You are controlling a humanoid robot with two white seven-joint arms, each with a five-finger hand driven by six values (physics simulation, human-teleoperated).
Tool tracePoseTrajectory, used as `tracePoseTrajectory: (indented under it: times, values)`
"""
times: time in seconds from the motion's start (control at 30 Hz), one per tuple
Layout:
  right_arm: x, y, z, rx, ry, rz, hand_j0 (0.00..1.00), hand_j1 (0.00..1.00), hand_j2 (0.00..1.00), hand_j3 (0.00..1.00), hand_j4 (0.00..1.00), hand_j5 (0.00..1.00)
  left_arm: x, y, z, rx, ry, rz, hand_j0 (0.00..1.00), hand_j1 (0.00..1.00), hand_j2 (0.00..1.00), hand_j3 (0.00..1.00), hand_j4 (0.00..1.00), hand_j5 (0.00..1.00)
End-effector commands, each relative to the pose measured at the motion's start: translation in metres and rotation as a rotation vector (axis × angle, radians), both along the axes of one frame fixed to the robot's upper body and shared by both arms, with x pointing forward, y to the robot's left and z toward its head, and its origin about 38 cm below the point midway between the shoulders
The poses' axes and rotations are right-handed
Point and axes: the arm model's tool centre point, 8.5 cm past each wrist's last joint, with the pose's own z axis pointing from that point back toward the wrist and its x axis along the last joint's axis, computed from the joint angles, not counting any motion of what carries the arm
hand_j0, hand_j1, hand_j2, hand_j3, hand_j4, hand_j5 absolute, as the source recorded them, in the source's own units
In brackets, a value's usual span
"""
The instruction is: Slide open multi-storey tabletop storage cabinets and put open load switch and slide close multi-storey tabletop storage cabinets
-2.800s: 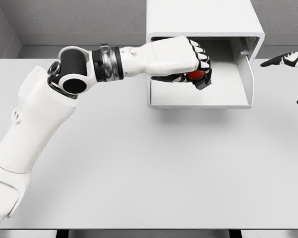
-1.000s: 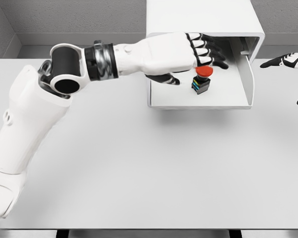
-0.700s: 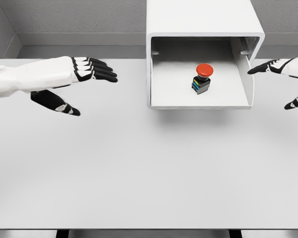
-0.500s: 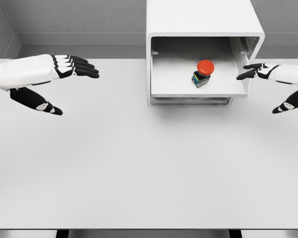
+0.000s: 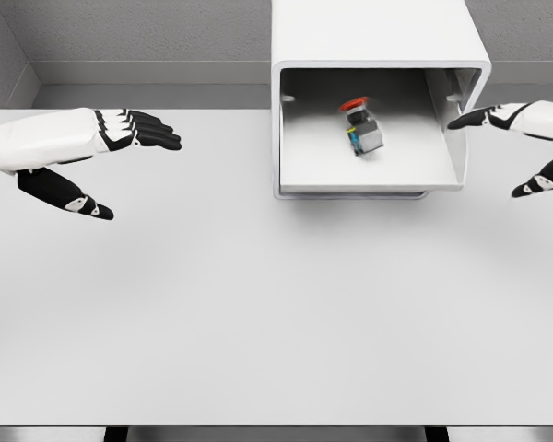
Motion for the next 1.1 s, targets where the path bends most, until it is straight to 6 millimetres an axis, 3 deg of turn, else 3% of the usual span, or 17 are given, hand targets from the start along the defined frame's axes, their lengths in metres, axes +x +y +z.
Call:
tracePoseTrajectory:
  times: [0.0, 0.1, 0.3, 0.5, 1.07]
  values:
    - [0.000, -0.002, 0.006, 0.011, -0.012, -0.008, 1.00, 1.00, 1.00, 1.00, 1.00, 1.00, 0.000, 0.000, 0.001, -0.007, 0.003, 0.002, 1.00, 1.00, 1.00, 1.00, 1.00, 1.00]
    - [-0.002, -0.003, 0.010, 0.003, -0.020, -0.007, 1.00, 1.00, 1.00, 1.00, 1.00, 1.00, 0.000, -0.001, 0.001, -0.009, 0.003, -0.001, 1.00, 1.00, 1.00, 1.00, 1.00, 1.00]
    - [-0.021, 0.041, 0.018, -0.002, -0.046, 0.146, 1.00, 1.00, 1.00, 1.00, 1.00, 1.00, 0.001, -0.001, 0.002, -0.014, 0.000, -0.001, 1.00, 1.00, 1.00, 1.00, 1.00, 1.00]
    - [-0.031, 0.058, 0.019, -0.005, -0.047, 0.208, 1.00, 1.00, 1.00, 1.00, 1.00, 1.00, 0.001, -0.001, 0.002, -0.012, 0.000, 0.000, 1.00, 1.00, 1.00, 1.00, 1.00, 1.00]
    - [-0.022, 0.098, -0.005, 0.071, -0.012, 0.290, 1.00, 1.00, 1.00, 1.00, 1.00, 1.00, 0.002, 0.000, 0.000, -0.012, 0.006, 0.005, 1.00, 1.00, 1.00, 1.00, 1.00, 1.00]
